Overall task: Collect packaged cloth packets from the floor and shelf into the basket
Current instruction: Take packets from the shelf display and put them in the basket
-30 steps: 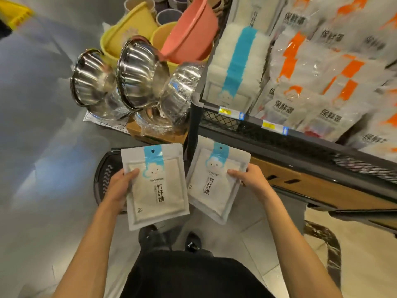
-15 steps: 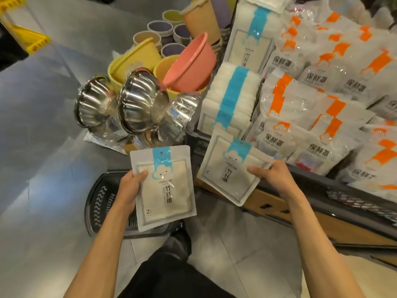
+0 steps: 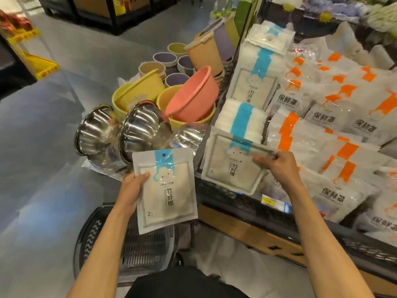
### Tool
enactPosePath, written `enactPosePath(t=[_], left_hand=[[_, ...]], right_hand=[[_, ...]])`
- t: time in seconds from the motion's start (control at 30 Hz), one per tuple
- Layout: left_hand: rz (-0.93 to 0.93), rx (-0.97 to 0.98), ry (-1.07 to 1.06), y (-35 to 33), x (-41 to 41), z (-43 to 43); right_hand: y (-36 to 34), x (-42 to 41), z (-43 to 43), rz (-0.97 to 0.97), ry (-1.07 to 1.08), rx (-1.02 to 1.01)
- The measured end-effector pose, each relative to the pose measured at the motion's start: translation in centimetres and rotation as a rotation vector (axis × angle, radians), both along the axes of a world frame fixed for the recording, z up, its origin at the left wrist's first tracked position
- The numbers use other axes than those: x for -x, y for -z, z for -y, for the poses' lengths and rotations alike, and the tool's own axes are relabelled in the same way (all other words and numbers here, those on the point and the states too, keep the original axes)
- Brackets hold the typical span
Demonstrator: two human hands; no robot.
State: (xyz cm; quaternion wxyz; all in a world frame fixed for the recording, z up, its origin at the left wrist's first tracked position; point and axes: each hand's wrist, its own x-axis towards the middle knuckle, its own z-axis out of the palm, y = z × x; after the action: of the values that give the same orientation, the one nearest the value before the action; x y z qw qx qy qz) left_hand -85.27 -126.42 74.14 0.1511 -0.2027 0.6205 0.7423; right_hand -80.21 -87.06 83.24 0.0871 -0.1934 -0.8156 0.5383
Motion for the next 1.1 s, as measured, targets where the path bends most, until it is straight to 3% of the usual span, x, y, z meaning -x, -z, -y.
enactPosePath(t=[0.27, 0.63, 0.87, 1.1], left_hand=[[0.018, -0.017, -0.009, -0.1, 3.2, -1.7], [-0.005, -0.035, 0.002, -0.8, 6.2, -3.6], [0.000, -0.021, 0.053, 0.0, 6.5, -3.8], [0.014, -0.040, 0.051, 0.5, 6.4, -3.6]], right_hand=[[0.0, 3.0, -1.3, -0.036, 0.005, -0.016], [4.4, 2.2, -0.5, 0.131, 0.101, 0.097], [5.3, 2.5, 0.9, 0.075, 0.174, -0.072], [7.4, 2.7, 1.7, 0.043, 0.249, 0.010]])
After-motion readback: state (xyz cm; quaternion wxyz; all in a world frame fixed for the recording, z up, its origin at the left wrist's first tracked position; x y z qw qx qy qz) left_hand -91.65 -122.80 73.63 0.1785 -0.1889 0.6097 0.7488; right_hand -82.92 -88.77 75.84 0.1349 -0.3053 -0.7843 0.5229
